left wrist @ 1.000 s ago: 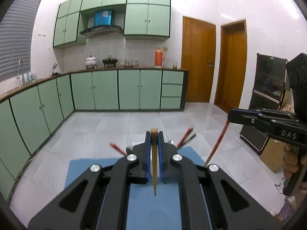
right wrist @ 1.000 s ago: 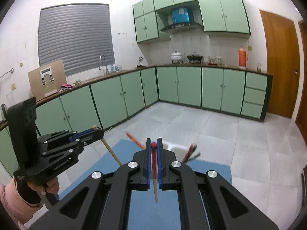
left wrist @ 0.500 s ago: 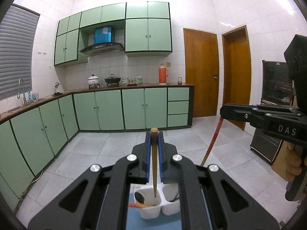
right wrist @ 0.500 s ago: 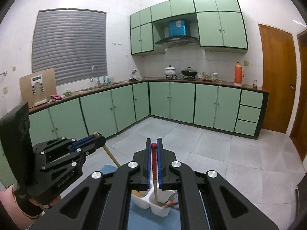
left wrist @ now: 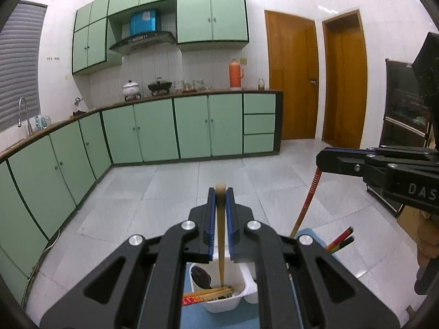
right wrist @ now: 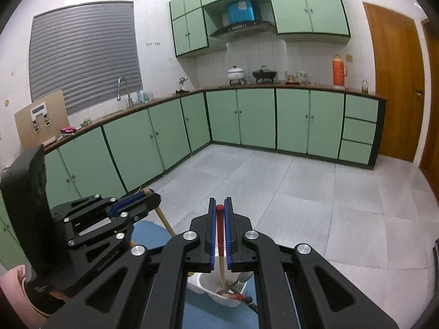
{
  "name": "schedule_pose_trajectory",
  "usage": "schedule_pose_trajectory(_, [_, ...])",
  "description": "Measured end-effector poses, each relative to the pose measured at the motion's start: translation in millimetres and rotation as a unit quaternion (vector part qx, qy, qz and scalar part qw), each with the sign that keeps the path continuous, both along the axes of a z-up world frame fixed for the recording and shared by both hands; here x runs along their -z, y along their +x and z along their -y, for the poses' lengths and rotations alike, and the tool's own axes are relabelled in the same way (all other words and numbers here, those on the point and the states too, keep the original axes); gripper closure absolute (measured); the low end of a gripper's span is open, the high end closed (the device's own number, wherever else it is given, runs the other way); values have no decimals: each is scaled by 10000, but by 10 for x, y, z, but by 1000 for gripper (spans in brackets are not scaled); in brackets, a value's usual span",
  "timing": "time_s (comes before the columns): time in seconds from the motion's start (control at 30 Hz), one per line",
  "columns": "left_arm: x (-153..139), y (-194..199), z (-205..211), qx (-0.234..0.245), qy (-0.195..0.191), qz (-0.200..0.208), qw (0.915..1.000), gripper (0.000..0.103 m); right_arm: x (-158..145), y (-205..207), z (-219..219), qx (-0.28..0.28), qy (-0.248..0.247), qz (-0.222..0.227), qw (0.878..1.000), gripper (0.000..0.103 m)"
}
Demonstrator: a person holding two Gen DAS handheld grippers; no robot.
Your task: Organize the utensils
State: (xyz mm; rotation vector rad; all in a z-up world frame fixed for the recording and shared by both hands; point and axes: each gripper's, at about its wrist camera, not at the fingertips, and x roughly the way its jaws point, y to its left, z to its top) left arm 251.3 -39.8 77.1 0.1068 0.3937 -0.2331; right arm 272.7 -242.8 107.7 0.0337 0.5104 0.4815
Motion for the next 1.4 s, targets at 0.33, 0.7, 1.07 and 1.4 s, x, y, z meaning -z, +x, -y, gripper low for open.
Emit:
schedule_pose_trajectory(0.33, [-30, -155, -131, 7, -124, 7, 9999, 72, 43, -173, 136, 110, 140, -57, 9998, 75])
schedule_pose_trajectory(0.7, [-222, -841, -239, -100, -313, 300, 9990, 29, -232, -925, 390, 691, 299, 498, 9959, 30])
schedule_pose_trajectory(1.07, [-198, -1557, -288, -235, -427, 143, 9987, 8, -147, -1711, 464, 1076, 279, 669, 9915, 6])
schedule_pose_trajectory(1.4, [-318, -2104, -359, -383, -353, 237, 9984, 6, -138, -2232, 490, 1086, 285, 692, 9913, 6])
